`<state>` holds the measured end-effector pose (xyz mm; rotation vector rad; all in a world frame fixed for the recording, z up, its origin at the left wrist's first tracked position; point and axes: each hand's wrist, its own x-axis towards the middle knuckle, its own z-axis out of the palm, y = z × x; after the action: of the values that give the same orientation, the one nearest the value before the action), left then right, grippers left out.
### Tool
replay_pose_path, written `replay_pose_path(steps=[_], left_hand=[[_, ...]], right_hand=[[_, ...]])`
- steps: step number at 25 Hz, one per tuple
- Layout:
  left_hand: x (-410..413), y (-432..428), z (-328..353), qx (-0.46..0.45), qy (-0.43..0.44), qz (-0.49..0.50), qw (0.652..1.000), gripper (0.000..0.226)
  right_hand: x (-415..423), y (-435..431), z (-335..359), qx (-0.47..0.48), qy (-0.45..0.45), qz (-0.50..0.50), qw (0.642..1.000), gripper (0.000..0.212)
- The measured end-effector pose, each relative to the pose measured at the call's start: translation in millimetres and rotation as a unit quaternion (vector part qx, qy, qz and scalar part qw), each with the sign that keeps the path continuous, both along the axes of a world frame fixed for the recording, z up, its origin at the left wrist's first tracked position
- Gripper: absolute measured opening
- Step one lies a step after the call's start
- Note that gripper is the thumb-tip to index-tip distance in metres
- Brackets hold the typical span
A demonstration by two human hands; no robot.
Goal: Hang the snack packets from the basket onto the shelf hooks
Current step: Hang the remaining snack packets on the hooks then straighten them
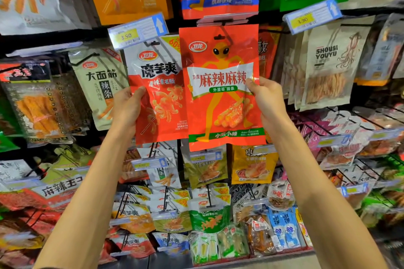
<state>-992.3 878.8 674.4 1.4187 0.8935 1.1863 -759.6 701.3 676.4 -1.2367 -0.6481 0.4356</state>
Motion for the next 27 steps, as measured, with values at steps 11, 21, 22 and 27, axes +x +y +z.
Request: replay_pose_path(steps=[11,21,22,27], left_hand=[[5,26,-12,0.003,0.001,0.016,1.000,0.033],[20,42,-12,0.027,-0.008,0.022,0.999,0.011],[25,45,-12,0.016,-0.007,0.035,0.999,0.011],[43,74,-13,0.026,0.007,0.075,0.997,0.015]], right_hand=[[6,3,7,0.012,-0.056,-0.028,0.998,0.019],[28,39,1,-0.036,-0.017,-0.030,0.999,0.015],[31,46,1,-0.042,-0.021,-0.037,0.998,0.012],[42,74,5,-0.034,0.003,-0.034,0.999,0.013]])
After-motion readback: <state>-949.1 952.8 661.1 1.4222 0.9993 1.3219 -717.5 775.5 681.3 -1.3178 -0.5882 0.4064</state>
